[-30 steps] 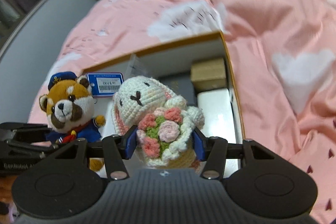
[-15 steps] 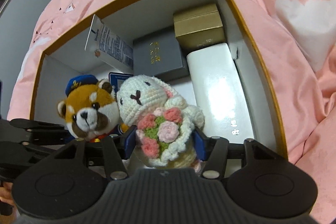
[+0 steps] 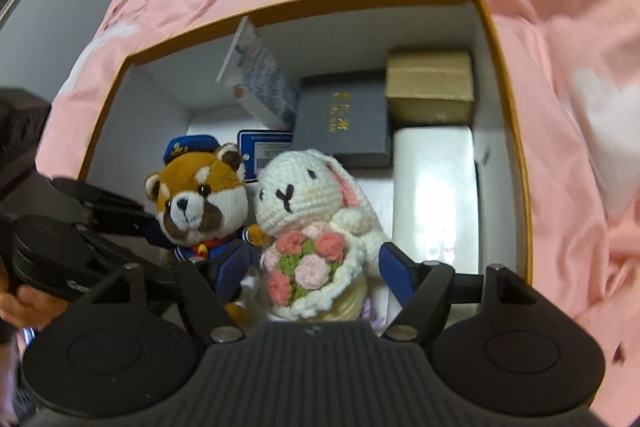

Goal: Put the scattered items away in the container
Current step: 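Lower the red panda and white bunny plushes into the orange box together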

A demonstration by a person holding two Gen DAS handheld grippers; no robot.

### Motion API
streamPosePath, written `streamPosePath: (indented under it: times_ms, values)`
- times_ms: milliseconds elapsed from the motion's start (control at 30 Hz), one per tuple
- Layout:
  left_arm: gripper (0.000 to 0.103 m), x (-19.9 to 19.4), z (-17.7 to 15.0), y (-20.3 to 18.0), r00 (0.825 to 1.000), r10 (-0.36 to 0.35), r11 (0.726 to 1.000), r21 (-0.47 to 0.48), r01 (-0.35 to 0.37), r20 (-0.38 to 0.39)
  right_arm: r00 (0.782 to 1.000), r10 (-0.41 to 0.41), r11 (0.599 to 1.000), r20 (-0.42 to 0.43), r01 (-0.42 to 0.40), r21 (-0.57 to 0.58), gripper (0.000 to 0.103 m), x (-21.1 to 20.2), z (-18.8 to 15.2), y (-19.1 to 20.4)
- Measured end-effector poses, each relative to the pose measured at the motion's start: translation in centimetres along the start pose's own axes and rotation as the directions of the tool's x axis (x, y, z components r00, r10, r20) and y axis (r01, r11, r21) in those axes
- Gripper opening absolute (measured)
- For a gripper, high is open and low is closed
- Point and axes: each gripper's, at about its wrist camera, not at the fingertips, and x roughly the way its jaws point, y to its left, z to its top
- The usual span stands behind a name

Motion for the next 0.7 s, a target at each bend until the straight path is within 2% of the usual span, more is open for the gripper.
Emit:
streamPosePath:
  times_ms: [167,400,467,567,700]
  values:
    - [0.068,-0.8,-0.1,0.0,0.999,0.009,1.0,-0.025,-0.009,0.031,1.0,0.015,0.996,-0.013,-0.016,-0.086,0.074,1.2,1.4,0.2]
    - [0.068,-1.1,-0.5,-0.3,0.993,0.057,0.995,-0.087,-0.048,0.103,0.999,0.018,0.993,-0.048,-0.023,-0.113,0.071,3.8,2.7,0.1]
    - [0.068,-1.3,-0.6,-0.4,0.99,0.07,0.994,-0.097,-0.058,0.12,0.997,0.041,0.994,-0.065,-0.047,-0.094,0.059,4.2,2.6,0.0]
    - [0.068,-1.9,-0.7,-0.5,0.986,0.065,0.992,-0.114,-0.048,0.152,0.998,0.04,0.997,-0.056,-0.043,-0.058,0.051,3.8,2.3,-0.2]
    - [0.068,-2.1,-0.6,-0.1,0.986,0.036,0.992,-0.124,-0.016,0.163,1.0,0.017,0.998,-0.009,-0.017,0.055,0.044,1.7,1.7,-1.1]
